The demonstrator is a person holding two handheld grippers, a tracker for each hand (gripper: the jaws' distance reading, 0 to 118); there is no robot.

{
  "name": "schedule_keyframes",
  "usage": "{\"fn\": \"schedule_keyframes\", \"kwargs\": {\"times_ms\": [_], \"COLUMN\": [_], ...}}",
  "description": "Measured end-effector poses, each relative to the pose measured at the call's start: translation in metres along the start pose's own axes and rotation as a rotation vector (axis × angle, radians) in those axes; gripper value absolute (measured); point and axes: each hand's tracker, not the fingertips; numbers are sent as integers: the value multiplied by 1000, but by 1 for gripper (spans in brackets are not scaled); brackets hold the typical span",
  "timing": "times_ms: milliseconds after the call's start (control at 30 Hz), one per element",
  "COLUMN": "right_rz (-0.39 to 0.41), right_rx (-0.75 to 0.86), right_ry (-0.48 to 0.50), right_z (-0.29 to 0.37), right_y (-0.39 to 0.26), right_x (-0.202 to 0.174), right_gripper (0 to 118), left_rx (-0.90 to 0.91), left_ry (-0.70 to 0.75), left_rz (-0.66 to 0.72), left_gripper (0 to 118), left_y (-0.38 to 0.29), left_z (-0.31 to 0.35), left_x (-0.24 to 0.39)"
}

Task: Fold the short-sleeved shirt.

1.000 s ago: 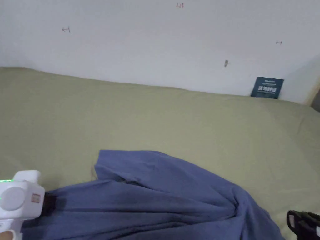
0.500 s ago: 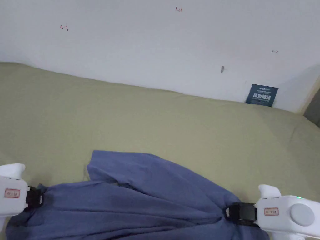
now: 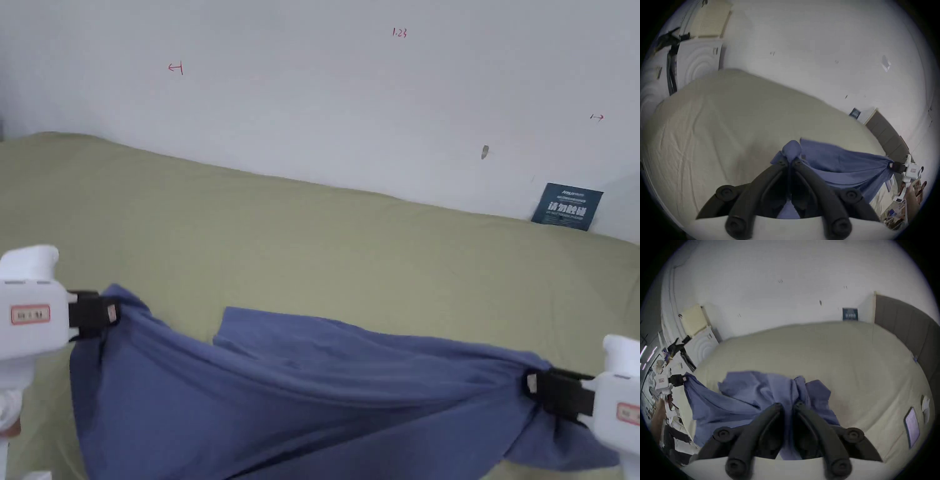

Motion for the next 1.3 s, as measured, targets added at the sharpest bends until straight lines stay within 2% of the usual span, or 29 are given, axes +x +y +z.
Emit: {"fn": "schedule_keyframes", "kwargs": {"times_ms": [100,400,567,767,900,1067,1300], "right_rz": [12,2,13,-11,-9,-45,-19], "right_rx": [89,235,302,382,392,417,357], "right_ry": [-3,-12,-25,-30,-41,-32,-48], "right_z": [15,30,34,33,26,17,-4], "right_y": [31,126,176,217,232,229,175], "right_x": [-13,-16,-16,-9,-5,-2,7], "right_gripper": [7,7,7,7,7,7,7], "left_rx": [49,214,280,315,325,322,264], "left_ry": [-20,-70,-87,-91,-90,-75,16], "left_rz": [-28,-79,-105,-149,-136,-128,-170], "left_gripper": [3,3,3,3,3,3,3], "left_y": [37,126,172,213,228,219,150], "left_z": [14,36,35,24,9,9,5], "left_x": [7,28,39,49,45,43,21]}}
